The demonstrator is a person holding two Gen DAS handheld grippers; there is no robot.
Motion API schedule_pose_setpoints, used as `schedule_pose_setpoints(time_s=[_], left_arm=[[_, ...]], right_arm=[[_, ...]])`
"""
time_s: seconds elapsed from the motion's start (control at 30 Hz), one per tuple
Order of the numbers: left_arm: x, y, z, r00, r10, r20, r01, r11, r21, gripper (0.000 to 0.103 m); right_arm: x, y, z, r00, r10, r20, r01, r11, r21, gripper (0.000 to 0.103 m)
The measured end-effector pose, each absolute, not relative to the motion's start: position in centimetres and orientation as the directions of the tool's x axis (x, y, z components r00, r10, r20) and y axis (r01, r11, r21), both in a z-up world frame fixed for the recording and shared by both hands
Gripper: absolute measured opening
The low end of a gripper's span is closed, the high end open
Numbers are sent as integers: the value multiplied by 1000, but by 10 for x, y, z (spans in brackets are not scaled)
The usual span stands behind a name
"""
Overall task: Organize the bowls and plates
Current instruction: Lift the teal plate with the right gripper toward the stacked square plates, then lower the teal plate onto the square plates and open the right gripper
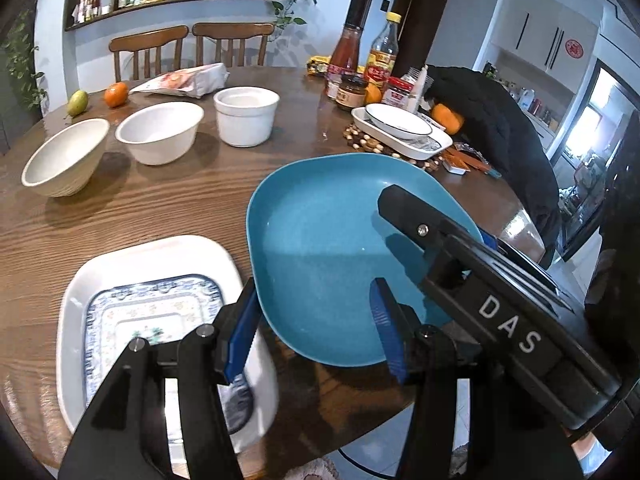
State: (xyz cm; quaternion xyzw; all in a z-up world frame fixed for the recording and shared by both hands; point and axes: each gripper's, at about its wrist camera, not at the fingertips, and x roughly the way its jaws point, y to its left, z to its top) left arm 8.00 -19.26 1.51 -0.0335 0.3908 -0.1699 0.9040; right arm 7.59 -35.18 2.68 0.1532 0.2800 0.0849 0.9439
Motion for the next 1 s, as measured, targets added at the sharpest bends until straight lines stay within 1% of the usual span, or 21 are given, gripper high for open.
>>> schedule_pose_setpoints(time_s=[0.57,0.67,0.83,1.0], left_arm=[[54,-116,19,670,-259,-696,194,966,-172,54],[52,-105,15,656,-262,-708,183,965,-188,54],[46,-94,13,670,-227,-707,164,974,-157,54],[45,-83,11,665,-224,-713,157,975,-160,54]], right_arm=[[65,-280,31,786,333,-520,-170,926,337,54],[61,-268,30,784,341,-518,-183,925,332,54],[60,-254,24,767,362,-530,-196,918,343,54],[58,-243,23,759,366,-538,-204,919,336,54]])
